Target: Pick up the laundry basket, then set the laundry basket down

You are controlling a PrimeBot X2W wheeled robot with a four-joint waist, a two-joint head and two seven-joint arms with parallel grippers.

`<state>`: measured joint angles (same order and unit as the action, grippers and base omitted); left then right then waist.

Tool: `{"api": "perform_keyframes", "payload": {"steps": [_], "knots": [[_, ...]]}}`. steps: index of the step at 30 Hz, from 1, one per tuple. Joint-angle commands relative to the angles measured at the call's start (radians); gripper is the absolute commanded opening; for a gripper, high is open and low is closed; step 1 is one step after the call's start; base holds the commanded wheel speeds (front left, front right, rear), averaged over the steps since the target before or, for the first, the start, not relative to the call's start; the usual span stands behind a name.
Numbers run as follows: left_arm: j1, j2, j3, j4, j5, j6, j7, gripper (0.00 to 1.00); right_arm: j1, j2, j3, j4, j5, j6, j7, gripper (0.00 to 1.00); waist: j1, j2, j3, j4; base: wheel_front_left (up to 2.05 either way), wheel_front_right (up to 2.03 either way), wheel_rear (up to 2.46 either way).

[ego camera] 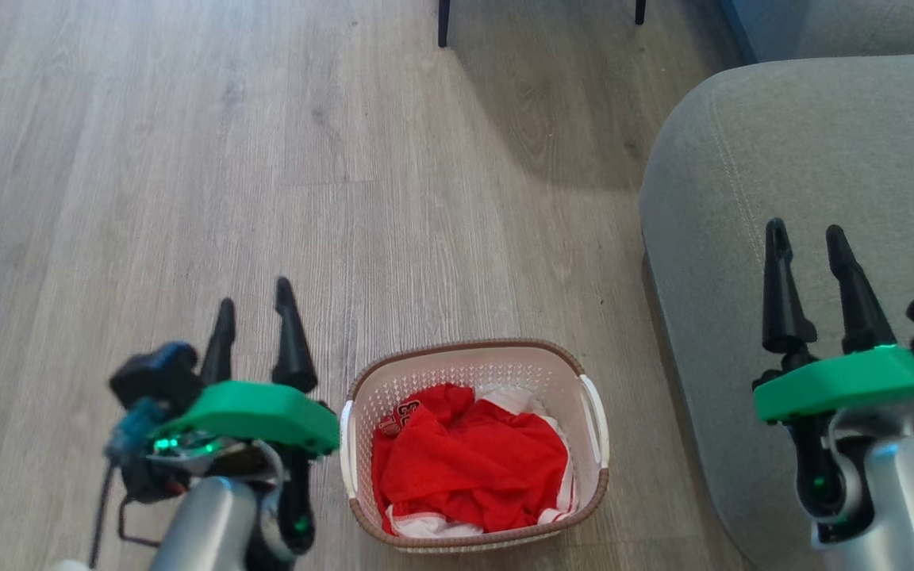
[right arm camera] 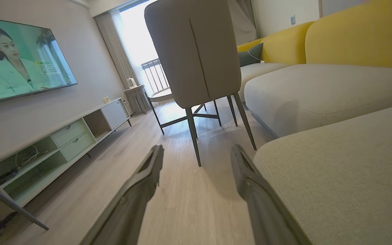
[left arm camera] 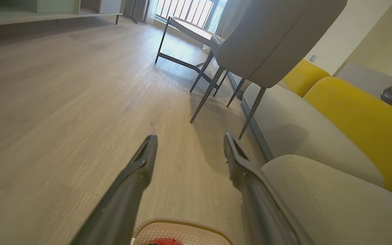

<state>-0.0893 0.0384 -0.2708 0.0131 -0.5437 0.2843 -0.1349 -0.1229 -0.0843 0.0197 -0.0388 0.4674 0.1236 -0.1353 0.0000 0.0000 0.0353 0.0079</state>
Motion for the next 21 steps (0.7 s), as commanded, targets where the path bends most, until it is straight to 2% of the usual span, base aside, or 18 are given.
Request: {"api": "perform_keyframes", "payload": {"steps": [1, 5, 10, 12, 18, 19, 21], "knots": [[-0.069, 0.010, 0.002, -0.025, 0.044, 0.012, -0.014, 1.00, -0.037, -0.002, 0.012, -0.023, -0.038, 0.005, -0.014, 1.00, 0.0000, 0.0000, -0.003, -0.002, 0.00, 0.00, 0.00], [-0.088, 0.024, -0.055, -0.008, 0.127, 0.038, -0.026, 1.00, -0.031, -0.018, 0.052, 0.015, -0.089, 0.005, -0.026, 1.00, 0.0000, 0.0000, -0.008, -0.007, 0.00, 0.00, 0.00], [-0.106, 0.055, -0.137, 0.029, 0.217, 0.101, -0.041, 1.00, -0.032, -0.031, 0.088, 0.056, -0.146, 0.005, -0.040, 1.00, 0.0000, 0.0000, -0.013, -0.013, 0.00, 0.00, 0.00], [-0.114, 0.059, -0.160, 0.048, 0.235, 0.130, -0.046, 1.00, -0.038, -0.041, 0.092, 0.056, -0.211, 0.006, -0.046, 1.00, 0.0000, 0.0000, -0.013, -0.014, 0.00, 0.00, 0.00], [-0.142, 0.071, -0.218, 0.054, 0.296, 0.212, -0.064, 1.00, -0.036, -0.027, 0.104, 0.048, -0.251, 0.006, -0.064, 1.00, 0.0000, 0.0000, -0.013, -0.015, 0.00, 0.00, 0.00], [-0.145, 0.070, -0.221, 0.045, 0.297, 0.222, -0.067, 1.00, -0.031, -0.025, 0.107, 0.059, -0.247, 0.006, -0.067, 1.00, 0.0000, 0.0000, -0.013, -0.014, 0.00, 0.00, 0.00], [-0.146, 0.070, -0.226, 0.016, 0.289, 0.214, -0.073, 1.00, -0.033, -0.024, 0.108, 0.067, -0.247, 0.006, -0.072, 1.00, 0.0000, 0.0000, -0.012, -0.014, 0.00, 0.00, 0.00]]}}
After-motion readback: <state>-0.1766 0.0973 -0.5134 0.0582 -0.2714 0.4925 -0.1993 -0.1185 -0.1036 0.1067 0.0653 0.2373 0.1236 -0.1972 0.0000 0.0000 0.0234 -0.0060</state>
